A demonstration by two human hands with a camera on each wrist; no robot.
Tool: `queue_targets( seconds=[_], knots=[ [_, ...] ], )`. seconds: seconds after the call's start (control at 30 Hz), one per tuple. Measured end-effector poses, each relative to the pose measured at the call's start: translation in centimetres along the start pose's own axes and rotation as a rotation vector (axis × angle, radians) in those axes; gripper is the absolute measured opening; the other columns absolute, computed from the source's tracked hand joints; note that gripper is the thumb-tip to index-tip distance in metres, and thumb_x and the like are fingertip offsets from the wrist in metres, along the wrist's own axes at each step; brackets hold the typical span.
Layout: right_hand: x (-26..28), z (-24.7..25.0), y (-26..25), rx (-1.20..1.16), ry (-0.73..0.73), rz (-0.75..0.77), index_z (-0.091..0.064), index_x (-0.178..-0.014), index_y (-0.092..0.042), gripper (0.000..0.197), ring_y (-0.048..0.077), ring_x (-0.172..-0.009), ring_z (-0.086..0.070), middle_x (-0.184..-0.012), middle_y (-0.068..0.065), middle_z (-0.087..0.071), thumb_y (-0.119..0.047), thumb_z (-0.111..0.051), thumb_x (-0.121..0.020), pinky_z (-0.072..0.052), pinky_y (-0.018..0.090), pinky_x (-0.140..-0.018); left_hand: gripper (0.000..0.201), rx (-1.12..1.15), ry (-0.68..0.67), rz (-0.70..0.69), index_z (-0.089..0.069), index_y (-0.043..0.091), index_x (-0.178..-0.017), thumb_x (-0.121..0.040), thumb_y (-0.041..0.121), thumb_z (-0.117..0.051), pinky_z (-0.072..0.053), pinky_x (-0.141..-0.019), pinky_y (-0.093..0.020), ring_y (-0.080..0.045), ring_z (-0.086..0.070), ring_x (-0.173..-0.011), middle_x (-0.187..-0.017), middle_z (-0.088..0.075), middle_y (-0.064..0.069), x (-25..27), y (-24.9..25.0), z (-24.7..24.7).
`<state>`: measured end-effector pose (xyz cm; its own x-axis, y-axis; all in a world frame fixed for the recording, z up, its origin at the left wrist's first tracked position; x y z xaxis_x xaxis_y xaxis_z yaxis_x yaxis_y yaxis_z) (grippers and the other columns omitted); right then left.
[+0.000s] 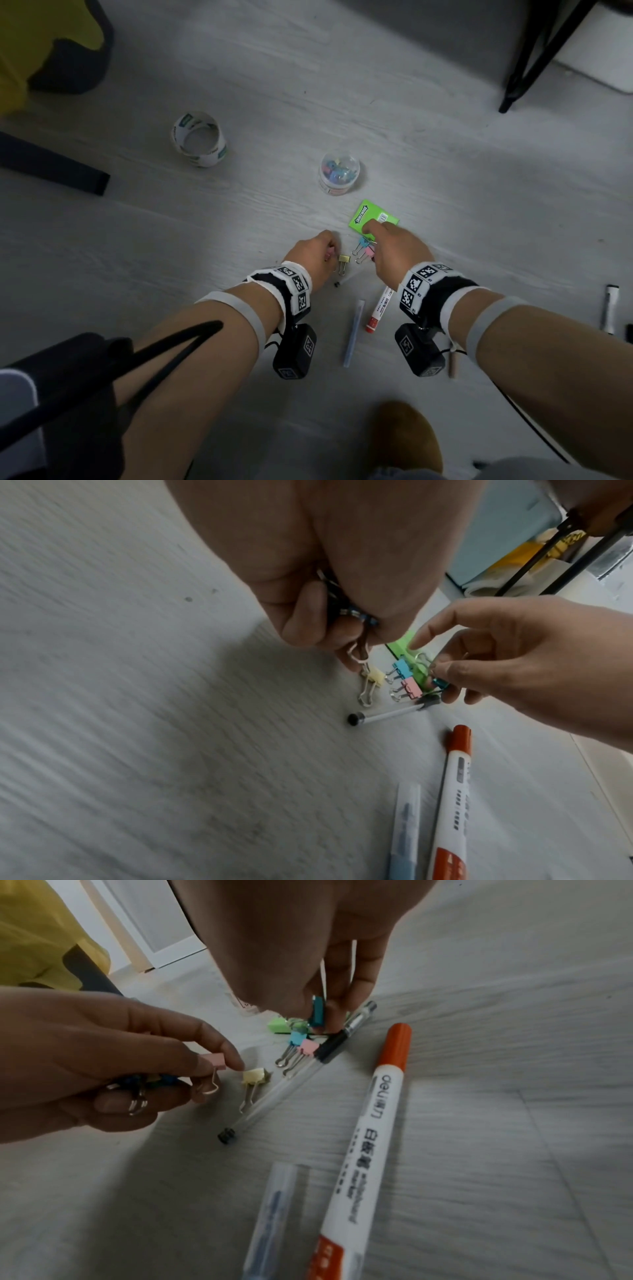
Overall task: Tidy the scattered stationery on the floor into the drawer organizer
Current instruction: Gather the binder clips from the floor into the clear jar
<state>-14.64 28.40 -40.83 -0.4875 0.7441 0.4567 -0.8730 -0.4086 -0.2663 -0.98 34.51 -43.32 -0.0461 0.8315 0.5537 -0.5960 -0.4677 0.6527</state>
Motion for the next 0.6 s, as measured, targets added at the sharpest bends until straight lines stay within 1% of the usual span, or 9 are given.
queue_targets(
  seconds=[0.07, 0.13, 0.2, 0.27, 0.33, 0.43, 0.47, 0.53, 0.6],
  knots=[
    [0.0, 0.0, 0.0, 0.028, -0.01, 0.013, -0.046, -0.119, -0.019, 0.039, 0.032, -0.088, -0.057, -0.105, 0.007, -0.058, -0.002, -0.051, -0.084, -0.043, 0.034, -0.067, 0.019, -0.02, 0.004, 0.003, -0.057, 0.014, -0.111, -0.092, 0.016, -0.053, -0.055, -0.078, -0.035, -0.029, -0.065, -0.09, -0.101, -0.067, -0.008, -0.1, 0.1, -0.2],
    [0.0, -0.2, -0.3, 0.035, -0.015, 0.048, -0.046, -0.117, -0.02, 0.036, 0.033, -0.088, -0.057, -0.104, 0.006, -0.057, -0.004, -0.051, -0.085, -0.047, 0.037, -0.069, 0.02, -0.049, -0.002, 0.002, -0.055, 0.011, -0.112, -0.094, 0.019, -0.053, -0.054, -0.076, -0.036, -0.032, -0.064, -0.089, -0.1, -0.067, -0.012, -0.1, 0.3, -0.5],
    [-0.2, -0.5, -0.2, 0.046, -0.018, 0.061, -0.047, -0.12, -0.023, 0.037, 0.032, -0.09, -0.058, -0.106, 0.006, -0.059, -0.007, -0.053, -0.087, -0.048, 0.037, -0.072, 0.023, -0.049, -0.009, 0.012, -0.054, 0.01, -0.112, -0.094, 0.024, -0.056, -0.051, -0.071, -0.033, -0.03, -0.062, -0.084, -0.096, -0.064, -0.009, -0.1, 0.4, -0.7],
    [-0.6, -0.7, -0.2, 0.066, -0.01, 0.066, -0.047, -0.124, -0.023, 0.041, 0.033, -0.092, -0.059, -0.108, 0.006, -0.06, -0.009, -0.055, -0.087, -0.045, 0.036, -0.075, 0.03, -0.051, -0.009, 0.039, -0.052, 0.012, -0.111, -0.092, 0.033, -0.061, -0.045, -0.067, -0.03, -0.026, -0.058, -0.08, -0.092, -0.061, -0.006, -0.2, 0.3, -0.8],
    [-0.8, -1.0, -0.4, 0.101, -0.015, 0.069, -0.045, -0.128, -0.022, 0.047, 0.033, -0.095, -0.059, -0.112, 0.007, -0.059, -0.009, -0.056, -0.084, -0.042, 0.037, -0.077, 0.037, -0.11, -0.019, 0.052, -0.05, 0.013, -0.114, -0.089, 0.036, -0.063, -0.042, -0.066, -0.03, -0.029, -0.06, -0.083, -0.093, -0.062, -0.007, -0.5, 0.4, -1.1],
    [-0.9, -1.4, -0.6, 0.153, -0.066, 0.061, -0.041, -0.133, -0.023, 0.056, 0.033, -0.102, -0.057, -0.119, 0.008, -0.054, -0.014, -0.058, -0.08, -0.043, 0.04, -0.083, 0.045, -0.237, -0.049, 0.033, -0.044, 0.012, -0.119, -0.088, 0.037, -0.063, -0.043, -0.067, -0.032, -0.031, -0.062, -0.089, -0.099, -0.063, -0.008, -1.0, 0.9, -2.0],
    [-0.9, -1.6, -0.6, 0.168, -0.084, 0.06, -0.04, -0.133, -0.023, 0.057, 0.033, -0.103, -0.057, -0.12, 0.009, -0.052, -0.015, -0.06, -0.08, -0.043, 0.04, -0.084, 0.046, -0.282, -0.055, 0.019, -0.041, 0.012, -0.121, -0.088, 0.036, -0.063, -0.043, -0.068, -0.034, -0.032, -0.062, -0.09, -0.102, -0.063, -0.009, -1.1, 1.1, -2.2],
    [-0.9, -1.7, -0.7, 0.181, -0.107, 0.059, -0.04, -0.132, -0.023, 0.058, 0.034, -0.102, -0.057, -0.121, 0.01, -0.05, -0.013, -0.063, -0.08, -0.045, 0.04, -0.084, 0.043, -0.341, -0.072, -0.001, -0.037, 0.014, -0.122, -0.089, 0.03, -0.06, -0.043, -0.069, -0.037, -0.035, -0.062, -0.094, -0.108, -0.061, -0.012, -1.2, 1.4, -2.6],
    [-0.9, -1.8, -0.6, 0.173, -0.12, 0.046, -0.041, -0.129, -0.022, 0.056, 0.034, -0.099, -0.057, -0.121, 0.011, -0.048, -0.008, -0.063, -0.08, -0.046, 0.038, -0.08, 0.042, -0.384, -0.113, -0.01, -0.035, 0.016, -0.125, -0.09, 0.023, -0.055, -0.044, -0.071, -0.039, -0.038, -0.061, -0.096, -0.114, -0.058, -0.014, -1.0, 1.6, -2.8]
  ],
)
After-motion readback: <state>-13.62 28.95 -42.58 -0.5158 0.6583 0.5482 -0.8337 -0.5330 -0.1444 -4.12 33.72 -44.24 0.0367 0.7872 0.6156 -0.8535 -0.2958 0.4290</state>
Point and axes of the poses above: each hand's wrist, its own x-axis away from the middle knuckle, its own z-axis out of the back of the hand, y = z × x, the point moved 8 cm from there along -x, towards the middle knuckle
